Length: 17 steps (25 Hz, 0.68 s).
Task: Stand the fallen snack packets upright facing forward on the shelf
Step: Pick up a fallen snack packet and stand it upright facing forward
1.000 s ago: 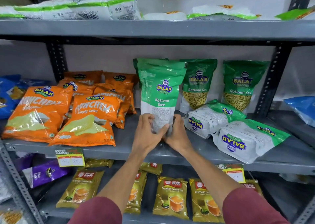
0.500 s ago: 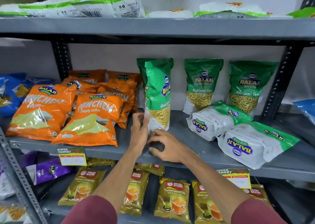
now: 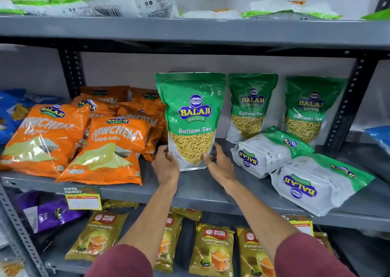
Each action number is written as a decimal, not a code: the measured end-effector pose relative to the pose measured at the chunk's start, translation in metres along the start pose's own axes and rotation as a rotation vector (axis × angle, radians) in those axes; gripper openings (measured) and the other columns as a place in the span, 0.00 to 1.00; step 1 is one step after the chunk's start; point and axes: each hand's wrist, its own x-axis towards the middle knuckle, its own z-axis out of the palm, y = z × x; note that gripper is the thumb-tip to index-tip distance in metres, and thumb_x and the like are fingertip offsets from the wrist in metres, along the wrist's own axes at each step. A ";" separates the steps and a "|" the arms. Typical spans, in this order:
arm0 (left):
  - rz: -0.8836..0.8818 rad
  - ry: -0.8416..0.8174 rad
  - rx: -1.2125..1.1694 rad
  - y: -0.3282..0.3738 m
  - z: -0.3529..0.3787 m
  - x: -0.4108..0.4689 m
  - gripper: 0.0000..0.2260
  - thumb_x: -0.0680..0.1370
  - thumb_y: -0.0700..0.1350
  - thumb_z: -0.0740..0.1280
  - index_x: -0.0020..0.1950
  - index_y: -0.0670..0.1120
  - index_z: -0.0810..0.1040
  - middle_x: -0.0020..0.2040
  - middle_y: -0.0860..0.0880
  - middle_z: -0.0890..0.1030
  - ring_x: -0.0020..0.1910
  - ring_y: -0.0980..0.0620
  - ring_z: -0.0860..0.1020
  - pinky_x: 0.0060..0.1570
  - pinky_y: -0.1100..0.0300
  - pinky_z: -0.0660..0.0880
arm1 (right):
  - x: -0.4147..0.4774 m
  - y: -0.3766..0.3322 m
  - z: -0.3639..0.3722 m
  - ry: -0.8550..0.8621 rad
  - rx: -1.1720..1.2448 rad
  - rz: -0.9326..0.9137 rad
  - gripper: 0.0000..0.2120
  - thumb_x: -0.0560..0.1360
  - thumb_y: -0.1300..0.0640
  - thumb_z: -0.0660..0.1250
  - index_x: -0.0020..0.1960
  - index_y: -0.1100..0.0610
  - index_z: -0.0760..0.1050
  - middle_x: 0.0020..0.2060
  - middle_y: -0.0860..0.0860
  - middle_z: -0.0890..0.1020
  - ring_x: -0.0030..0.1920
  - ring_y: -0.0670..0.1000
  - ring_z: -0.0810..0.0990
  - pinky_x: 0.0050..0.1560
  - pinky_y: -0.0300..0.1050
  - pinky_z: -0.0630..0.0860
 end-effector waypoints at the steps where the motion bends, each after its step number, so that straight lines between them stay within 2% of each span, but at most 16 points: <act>1: -0.011 -0.005 0.009 0.000 0.000 0.001 0.14 0.82 0.36 0.56 0.59 0.44 0.79 0.55 0.41 0.81 0.51 0.45 0.74 0.46 0.56 0.69 | -0.002 0.001 -0.001 0.006 0.025 -0.040 0.25 0.78 0.44 0.66 0.72 0.47 0.64 0.66 0.50 0.80 0.66 0.56 0.78 0.69 0.62 0.70; 4: -0.046 -0.013 0.028 0.004 -0.005 -0.002 0.15 0.80 0.33 0.54 0.54 0.43 0.79 0.49 0.41 0.79 0.47 0.45 0.72 0.44 0.55 0.69 | -0.013 -0.001 -0.007 -0.014 0.036 -0.149 0.22 0.75 0.45 0.71 0.65 0.49 0.66 0.61 0.50 0.82 0.59 0.54 0.81 0.56 0.53 0.79; 6: -0.062 -0.006 0.022 0.007 -0.011 -0.007 0.14 0.80 0.33 0.54 0.54 0.42 0.79 0.49 0.40 0.80 0.48 0.42 0.76 0.43 0.54 0.71 | -0.020 -0.005 -0.009 -0.030 0.002 -0.197 0.22 0.75 0.45 0.71 0.62 0.50 0.66 0.60 0.51 0.82 0.57 0.54 0.81 0.50 0.48 0.76; 9: -0.036 -0.008 0.033 0.011 -0.022 -0.017 0.13 0.80 0.33 0.56 0.57 0.40 0.79 0.53 0.38 0.82 0.52 0.38 0.81 0.47 0.49 0.79 | -0.027 -0.008 -0.006 -0.057 0.023 -0.201 0.23 0.76 0.47 0.71 0.65 0.52 0.66 0.61 0.52 0.82 0.60 0.55 0.81 0.53 0.48 0.77; 12: -0.023 -0.031 0.092 0.011 -0.033 -0.024 0.12 0.80 0.34 0.57 0.58 0.39 0.78 0.55 0.35 0.82 0.53 0.34 0.80 0.49 0.46 0.78 | -0.036 -0.007 -0.007 -0.071 0.041 -0.183 0.24 0.76 0.49 0.71 0.67 0.52 0.66 0.60 0.52 0.82 0.59 0.54 0.81 0.53 0.45 0.75; 16: 0.004 -0.027 0.129 0.005 -0.044 -0.024 0.12 0.79 0.33 0.58 0.59 0.38 0.79 0.56 0.35 0.81 0.55 0.34 0.80 0.54 0.44 0.78 | -0.048 0.000 -0.006 -0.085 0.027 -0.196 0.23 0.76 0.48 0.71 0.66 0.50 0.64 0.48 0.39 0.78 0.52 0.50 0.82 0.48 0.41 0.74; 17: 0.022 -0.025 0.137 0.004 -0.045 -0.026 0.13 0.79 0.32 0.59 0.59 0.37 0.79 0.56 0.35 0.81 0.55 0.34 0.80 0.55 0.44 0.78 | -0.050 0.000 -0.006 -0.082 0.021 -0.200 0.23 0.76 0.48 0.71 0.66 0.50 0.64 0.47 0.40 0.77 0.50 0.49 0.82 0.48 0.42 0.74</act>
